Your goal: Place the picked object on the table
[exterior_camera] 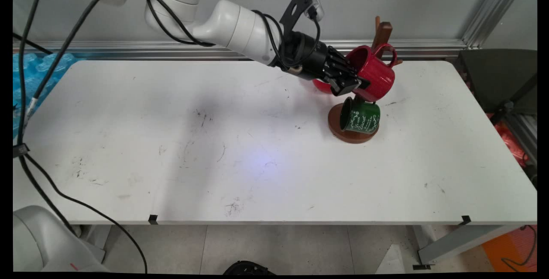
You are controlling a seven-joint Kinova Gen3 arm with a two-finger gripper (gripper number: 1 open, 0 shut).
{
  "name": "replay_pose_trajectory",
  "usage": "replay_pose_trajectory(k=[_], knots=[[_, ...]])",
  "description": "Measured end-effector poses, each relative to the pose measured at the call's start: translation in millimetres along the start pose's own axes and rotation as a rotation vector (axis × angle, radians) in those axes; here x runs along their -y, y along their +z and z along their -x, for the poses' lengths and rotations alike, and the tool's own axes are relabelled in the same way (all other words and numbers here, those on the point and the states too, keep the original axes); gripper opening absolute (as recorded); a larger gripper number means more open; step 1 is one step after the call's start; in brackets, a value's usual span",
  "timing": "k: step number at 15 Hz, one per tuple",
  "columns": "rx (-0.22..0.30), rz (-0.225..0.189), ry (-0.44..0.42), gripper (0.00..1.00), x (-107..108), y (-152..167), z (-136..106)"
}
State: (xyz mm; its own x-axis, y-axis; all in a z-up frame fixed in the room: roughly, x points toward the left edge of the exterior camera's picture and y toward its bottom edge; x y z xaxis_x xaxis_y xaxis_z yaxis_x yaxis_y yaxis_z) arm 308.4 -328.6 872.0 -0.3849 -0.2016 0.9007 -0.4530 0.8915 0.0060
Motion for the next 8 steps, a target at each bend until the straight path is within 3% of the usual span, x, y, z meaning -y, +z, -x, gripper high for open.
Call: replay_pose_trajectory(k=[8], knots=[[-0.012, 0.02, -0.003, 0.0, -9, -5, -12]])
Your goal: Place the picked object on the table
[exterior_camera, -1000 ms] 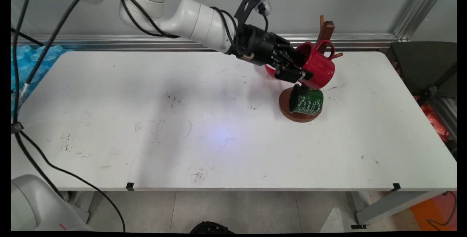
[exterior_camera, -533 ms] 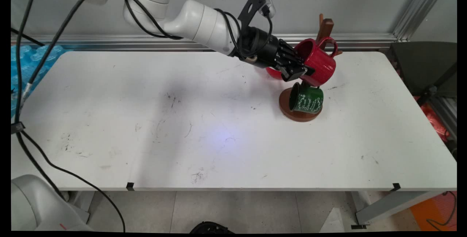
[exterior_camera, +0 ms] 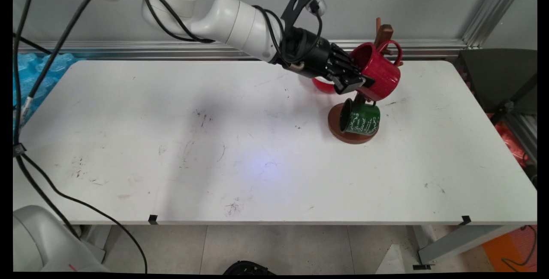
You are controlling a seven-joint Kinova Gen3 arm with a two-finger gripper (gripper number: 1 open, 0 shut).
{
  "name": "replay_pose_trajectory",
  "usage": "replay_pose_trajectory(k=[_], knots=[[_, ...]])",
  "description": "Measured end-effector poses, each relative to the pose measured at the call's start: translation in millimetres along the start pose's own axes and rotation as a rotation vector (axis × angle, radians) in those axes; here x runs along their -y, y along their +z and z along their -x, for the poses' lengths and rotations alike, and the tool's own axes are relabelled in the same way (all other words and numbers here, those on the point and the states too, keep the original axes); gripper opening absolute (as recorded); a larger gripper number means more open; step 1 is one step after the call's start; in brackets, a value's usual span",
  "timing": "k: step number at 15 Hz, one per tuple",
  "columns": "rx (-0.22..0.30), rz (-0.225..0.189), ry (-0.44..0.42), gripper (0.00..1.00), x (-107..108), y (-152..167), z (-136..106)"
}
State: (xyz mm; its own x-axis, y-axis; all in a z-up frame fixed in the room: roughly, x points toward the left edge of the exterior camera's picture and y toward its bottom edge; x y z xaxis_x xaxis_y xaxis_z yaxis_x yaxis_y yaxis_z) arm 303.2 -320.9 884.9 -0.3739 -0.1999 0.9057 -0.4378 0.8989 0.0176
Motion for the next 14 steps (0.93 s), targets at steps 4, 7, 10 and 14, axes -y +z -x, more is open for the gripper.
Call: replay_pose_trajectory(k=[4, 7, 10, 14], knots=[[-0.008, 0.01, -0.006, 0.0, -7, -7, -8], [-0.004, 0.024, -0.015, 0.0, -15, -16, -12], [0.005, 0.037, -0.025, 0.0, -23, -25, -13], [0.019, 0.061, -0.034, 0.0, -36, -40, -14]])
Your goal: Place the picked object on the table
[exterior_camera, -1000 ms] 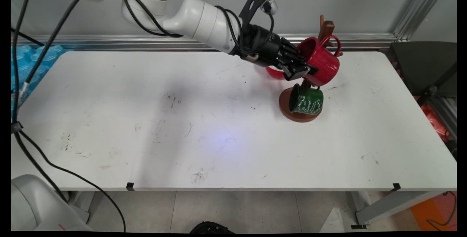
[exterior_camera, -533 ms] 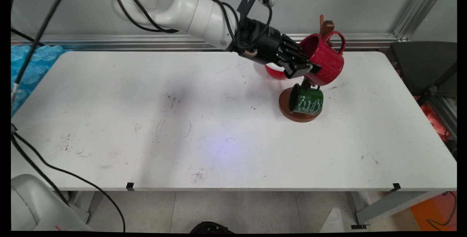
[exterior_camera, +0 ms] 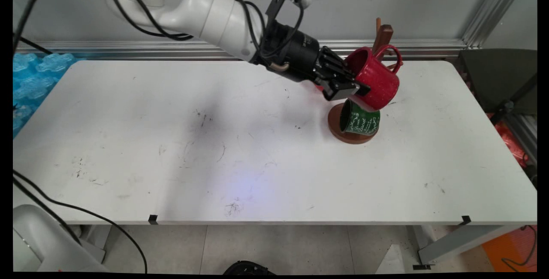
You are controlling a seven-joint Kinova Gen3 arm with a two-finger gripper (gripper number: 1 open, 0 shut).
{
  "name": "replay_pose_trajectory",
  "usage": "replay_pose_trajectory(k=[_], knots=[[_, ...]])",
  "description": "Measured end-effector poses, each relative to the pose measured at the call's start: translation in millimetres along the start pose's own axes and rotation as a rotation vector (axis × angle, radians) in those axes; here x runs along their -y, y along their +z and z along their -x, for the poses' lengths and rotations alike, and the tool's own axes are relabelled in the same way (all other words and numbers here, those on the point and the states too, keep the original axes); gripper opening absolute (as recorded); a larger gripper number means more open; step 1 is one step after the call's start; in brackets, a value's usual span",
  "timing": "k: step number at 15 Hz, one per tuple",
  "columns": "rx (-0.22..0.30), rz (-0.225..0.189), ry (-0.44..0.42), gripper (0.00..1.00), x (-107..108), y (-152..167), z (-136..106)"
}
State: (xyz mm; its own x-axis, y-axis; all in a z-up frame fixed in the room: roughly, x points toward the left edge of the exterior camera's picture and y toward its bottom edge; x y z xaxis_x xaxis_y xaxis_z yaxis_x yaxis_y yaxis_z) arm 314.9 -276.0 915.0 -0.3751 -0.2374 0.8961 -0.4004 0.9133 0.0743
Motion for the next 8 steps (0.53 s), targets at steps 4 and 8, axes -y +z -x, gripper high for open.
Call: replay_pose_trajectory(k=[4, 8], knots=[[0.023, 0.022, 0.002, 0.0, -10, -20, 3], [0.074, 0.025, 0.016, 0.0, -13, -44, 14]])
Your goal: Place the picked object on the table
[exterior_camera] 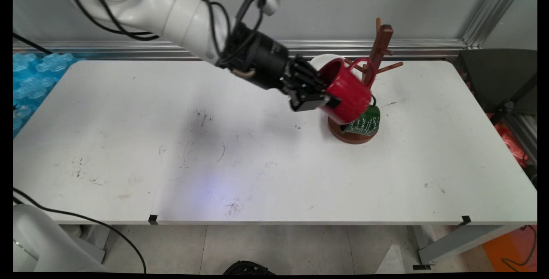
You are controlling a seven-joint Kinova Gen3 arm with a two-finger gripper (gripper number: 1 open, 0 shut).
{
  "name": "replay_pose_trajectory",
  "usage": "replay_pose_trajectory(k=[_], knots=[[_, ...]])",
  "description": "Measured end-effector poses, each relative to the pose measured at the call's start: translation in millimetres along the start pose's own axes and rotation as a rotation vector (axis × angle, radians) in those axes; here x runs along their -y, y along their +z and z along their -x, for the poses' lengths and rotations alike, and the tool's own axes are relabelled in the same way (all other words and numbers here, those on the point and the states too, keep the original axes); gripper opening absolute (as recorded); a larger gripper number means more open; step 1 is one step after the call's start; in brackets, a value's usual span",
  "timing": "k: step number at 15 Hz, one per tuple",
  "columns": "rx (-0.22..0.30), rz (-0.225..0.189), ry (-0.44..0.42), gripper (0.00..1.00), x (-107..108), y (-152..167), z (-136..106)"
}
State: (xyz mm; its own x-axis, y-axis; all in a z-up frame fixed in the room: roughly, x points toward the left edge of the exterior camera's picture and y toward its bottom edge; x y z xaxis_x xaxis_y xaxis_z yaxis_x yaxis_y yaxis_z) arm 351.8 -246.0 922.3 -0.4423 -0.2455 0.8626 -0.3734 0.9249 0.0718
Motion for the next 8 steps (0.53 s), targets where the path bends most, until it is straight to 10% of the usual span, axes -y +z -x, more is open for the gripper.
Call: replay_pose_trajectory(k=[8], knots=[[0.16, -0.052, 0.095, 0.0, 24, -44, 37]])
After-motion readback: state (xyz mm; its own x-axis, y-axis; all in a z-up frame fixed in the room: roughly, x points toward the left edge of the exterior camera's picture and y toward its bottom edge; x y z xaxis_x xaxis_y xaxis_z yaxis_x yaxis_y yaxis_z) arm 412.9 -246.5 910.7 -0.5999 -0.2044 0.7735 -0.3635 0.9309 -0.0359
